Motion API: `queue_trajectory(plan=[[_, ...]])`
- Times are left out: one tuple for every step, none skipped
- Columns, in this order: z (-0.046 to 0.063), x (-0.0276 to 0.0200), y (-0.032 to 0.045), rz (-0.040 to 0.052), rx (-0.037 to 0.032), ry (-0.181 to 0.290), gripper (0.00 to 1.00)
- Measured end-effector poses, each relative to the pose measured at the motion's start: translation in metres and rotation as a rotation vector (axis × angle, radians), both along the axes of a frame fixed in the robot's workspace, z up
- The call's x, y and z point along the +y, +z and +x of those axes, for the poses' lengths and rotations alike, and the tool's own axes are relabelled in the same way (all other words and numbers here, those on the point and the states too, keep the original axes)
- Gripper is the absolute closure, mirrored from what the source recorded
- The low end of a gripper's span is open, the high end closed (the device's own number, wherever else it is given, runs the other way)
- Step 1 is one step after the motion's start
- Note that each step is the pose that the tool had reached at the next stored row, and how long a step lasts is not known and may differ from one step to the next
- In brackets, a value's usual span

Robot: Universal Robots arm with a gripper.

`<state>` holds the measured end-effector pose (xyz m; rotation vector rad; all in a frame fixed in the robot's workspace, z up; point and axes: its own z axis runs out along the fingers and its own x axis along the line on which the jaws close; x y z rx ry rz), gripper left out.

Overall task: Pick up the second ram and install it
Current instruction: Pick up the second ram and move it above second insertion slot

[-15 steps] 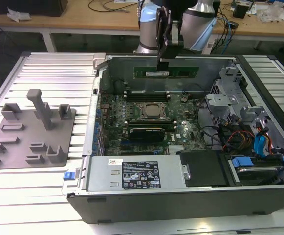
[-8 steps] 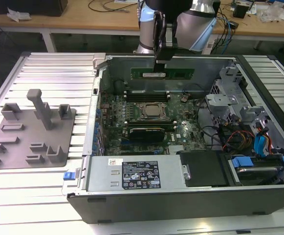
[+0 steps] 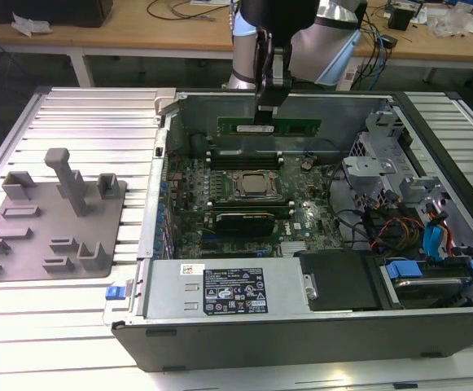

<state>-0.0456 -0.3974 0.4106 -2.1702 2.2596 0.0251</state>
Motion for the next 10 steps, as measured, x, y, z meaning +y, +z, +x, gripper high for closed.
queue_trajectory(plan=[[0.0,0.0,-0.001,-0.0002,0.0001,0.0,0.91],[0.0,0.0,-0.0038,0.0,0.0,0.0,0.91],[-0.001,0.0001,-0.006,0.0,0.0,0.0,0.91],[-0.001,0.0006,-0.0083,-0.0001,0.0,0.0,0.91],[-0.002,0.0017,-0.0107,0.0,0.0,0.0,0.91],[-0.002,0.0027,-0.0118,0.0,-0.0001,0.0,0.91],[-0.003,0.0037,-0.0126,-0.0001,0.0,0.0,0.91],[-0.004,0.0053,-0.0141,0.0,0.0,0.0,0.91],[-0.004,0.0059,-0.0147,0.0,0.0,0.0,0.91],[-0.005,0.0073,-0.0162,0.0,-0.0001,0.0,0.91]])
